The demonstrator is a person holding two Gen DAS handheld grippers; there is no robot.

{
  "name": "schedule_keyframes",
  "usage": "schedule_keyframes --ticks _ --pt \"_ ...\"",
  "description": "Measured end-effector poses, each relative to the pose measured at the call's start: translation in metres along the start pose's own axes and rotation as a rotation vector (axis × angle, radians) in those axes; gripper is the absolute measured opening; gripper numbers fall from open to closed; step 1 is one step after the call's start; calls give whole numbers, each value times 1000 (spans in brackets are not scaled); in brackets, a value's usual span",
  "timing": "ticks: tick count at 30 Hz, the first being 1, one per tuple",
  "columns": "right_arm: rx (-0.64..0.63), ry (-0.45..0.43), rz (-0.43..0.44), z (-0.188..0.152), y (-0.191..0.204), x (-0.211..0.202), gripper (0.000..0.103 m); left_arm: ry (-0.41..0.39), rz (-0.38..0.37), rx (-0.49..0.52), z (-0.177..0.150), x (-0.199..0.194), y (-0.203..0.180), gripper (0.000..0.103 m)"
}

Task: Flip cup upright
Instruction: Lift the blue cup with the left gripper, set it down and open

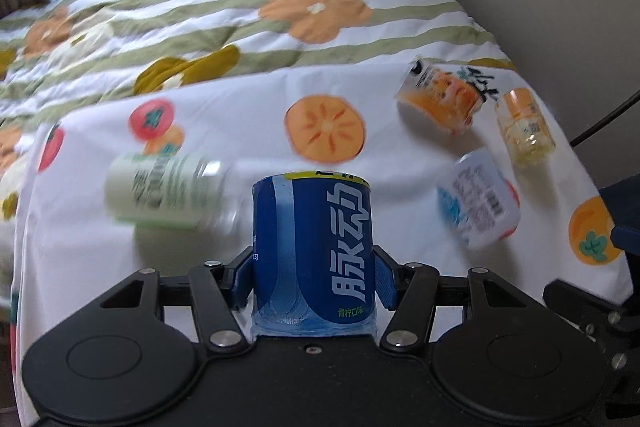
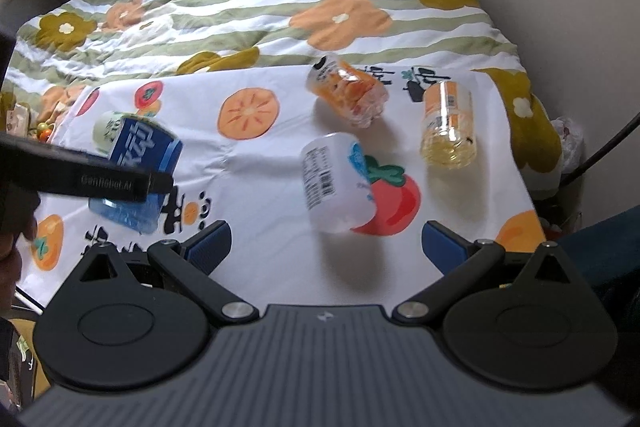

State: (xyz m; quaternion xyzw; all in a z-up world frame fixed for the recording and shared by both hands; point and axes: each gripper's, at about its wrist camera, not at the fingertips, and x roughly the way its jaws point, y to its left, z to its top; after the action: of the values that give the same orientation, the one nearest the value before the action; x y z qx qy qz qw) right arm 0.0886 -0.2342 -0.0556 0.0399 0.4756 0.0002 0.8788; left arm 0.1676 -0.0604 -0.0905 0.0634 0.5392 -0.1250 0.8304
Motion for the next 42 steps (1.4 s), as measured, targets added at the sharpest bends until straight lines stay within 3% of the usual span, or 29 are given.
schedule_keyframes --ticks 10,31,32,35,42 --pt "-30 38 12 -13 22 8 103 42 35 -89 -33 16 22 63" --pt "-40 61 10 -4 26 22 103 120 22 -122 -32 49 28 64" --pt "-39 61 8 -3 25 23 103 122 19 -122 -32 49 28 66" --pt "-36 61 6 -3 25 24 103 102 22 -121 -31 46 28 90" --pt "-29 48 3 -2 25 20 103 73 14 -120 -28 33 30 92"
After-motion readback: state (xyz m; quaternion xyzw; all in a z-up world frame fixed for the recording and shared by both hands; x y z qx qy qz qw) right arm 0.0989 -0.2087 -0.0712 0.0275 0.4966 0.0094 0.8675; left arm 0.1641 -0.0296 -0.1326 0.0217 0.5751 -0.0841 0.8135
